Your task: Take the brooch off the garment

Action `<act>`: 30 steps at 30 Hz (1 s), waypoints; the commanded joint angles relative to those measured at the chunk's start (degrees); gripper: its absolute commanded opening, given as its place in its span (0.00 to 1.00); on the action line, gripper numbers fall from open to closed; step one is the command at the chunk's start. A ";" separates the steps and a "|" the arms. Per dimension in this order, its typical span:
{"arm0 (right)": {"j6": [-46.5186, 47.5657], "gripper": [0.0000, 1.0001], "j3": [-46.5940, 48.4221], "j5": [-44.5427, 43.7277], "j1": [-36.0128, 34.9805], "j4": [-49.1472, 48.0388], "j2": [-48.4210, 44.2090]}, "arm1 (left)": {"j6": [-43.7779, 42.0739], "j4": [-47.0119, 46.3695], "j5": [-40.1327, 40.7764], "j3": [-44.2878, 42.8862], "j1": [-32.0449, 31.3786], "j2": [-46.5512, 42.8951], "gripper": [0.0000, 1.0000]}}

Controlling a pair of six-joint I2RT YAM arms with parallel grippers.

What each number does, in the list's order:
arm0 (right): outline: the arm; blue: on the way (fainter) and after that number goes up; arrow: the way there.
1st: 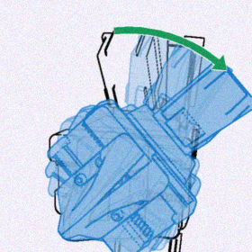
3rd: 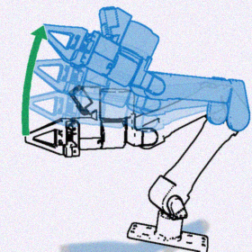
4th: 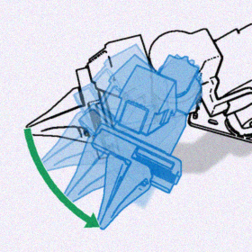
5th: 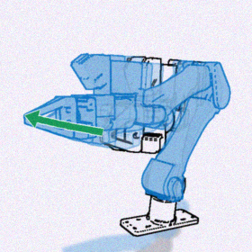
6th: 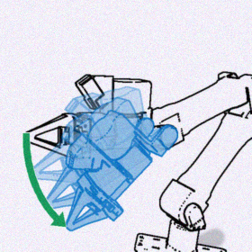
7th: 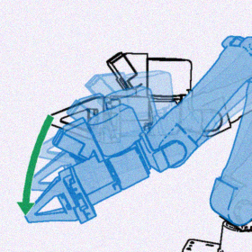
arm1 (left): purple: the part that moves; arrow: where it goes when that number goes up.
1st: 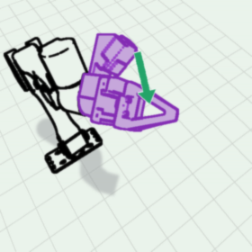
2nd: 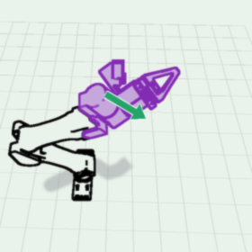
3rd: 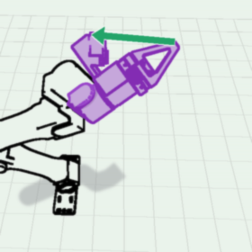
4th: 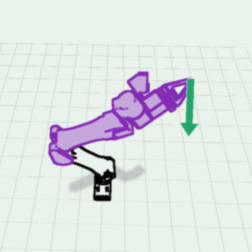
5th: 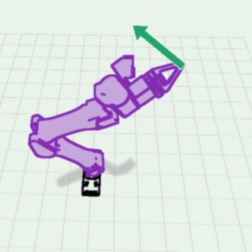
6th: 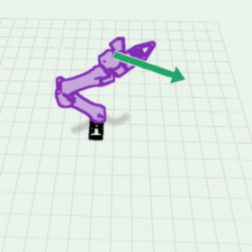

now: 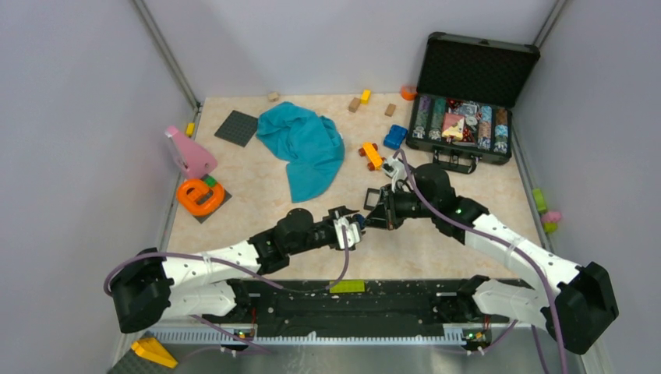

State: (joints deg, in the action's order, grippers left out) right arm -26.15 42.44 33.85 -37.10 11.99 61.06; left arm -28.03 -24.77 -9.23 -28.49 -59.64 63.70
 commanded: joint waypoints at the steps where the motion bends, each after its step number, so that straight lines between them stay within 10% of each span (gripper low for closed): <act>1: -0.34 0.00 2.56 1.05 -0.43 -2.14 -0.09 | -0.34 0.40 -1.48 -2.77 0.23 0.58 0.55; 6: -0.46 0.04 2.39 0.59 -0.43 -1.99 -0.28 | -0.79 1.81 -1.82 -3.37 0.23 0.68 0.49; 9: -1.06 0.48 2.12 -3.45 -0.43 -0.94 -1.99 | -0.88 2.56 -1.23 -3.75 0.23 1.21 0.47; 12: 0.18 0.58 2.55 -9.03 -0.22 2.33 -4.91 | -1.21 2.63 -0.35 -4.38 0.27 3.13 0.47; 30: 1.82 0.58 1.28 -48.48 0.63 16.45 -33.02 | 1.98 2.42 -15.51 -28.35 7.38 35.06 0.45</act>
State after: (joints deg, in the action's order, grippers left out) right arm -25.47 42.41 -6.31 -36.93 25.26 30.37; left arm -26.87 -22.59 -17.69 -49.45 -53.23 93.71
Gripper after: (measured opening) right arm 0.589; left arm 0.505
